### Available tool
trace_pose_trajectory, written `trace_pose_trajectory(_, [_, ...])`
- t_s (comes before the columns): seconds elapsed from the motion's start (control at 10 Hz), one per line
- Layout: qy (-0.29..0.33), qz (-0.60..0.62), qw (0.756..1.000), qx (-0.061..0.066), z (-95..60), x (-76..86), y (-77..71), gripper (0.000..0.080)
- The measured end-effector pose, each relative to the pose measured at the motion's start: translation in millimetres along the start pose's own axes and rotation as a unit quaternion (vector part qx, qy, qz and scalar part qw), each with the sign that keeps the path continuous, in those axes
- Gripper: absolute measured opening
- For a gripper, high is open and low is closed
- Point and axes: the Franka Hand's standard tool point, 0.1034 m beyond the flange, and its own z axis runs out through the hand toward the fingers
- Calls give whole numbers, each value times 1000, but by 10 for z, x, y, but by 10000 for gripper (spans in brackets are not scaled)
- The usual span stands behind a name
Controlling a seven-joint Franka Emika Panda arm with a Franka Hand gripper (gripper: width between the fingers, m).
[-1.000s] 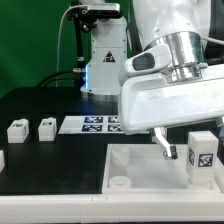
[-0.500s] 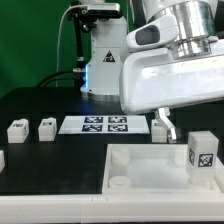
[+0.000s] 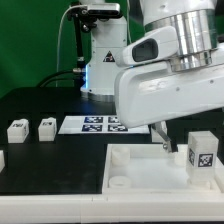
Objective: Assemble one leg
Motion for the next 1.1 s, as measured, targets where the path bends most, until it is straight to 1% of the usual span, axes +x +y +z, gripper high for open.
trace_pose_trajectory(0.1, [-61, 4, 998, 15, 15, -58, -48, 649])
trace_pose_trajectory(0.2, [-104, 3, 994, 25, 27, -64, -77, 649])
trace_pose_trajectory(0.3, [-113, -1, 993, 32, 49, -13, -70, 649])
trace_pose_trajectory(0.4, [-99, -5, 995, 31, 67, 16, -27, 649])
trace_pose_trajectory(0.5, [-100, 0, 995, 30, 71, 10, -33, 649])
trace_pose_trajectory(0.6, [-101, 17, 994, 29, 74, 9, -39, 527])
trace_pose_trajectory(0.7, [-101, 14, 994, 29, 76, 9, -36, 379])
trace_pose_trajectory(0.8, [-101, 56, 993, 26, 75, 12, -46, 379])
trace_pose_trajectory(0.9, [-103, 117, 988, 23, 77, 13, -61, 312])
trace_pose_trajectory(1.1, [-103, 220, 970, 12, 87, 20, -76, 311])
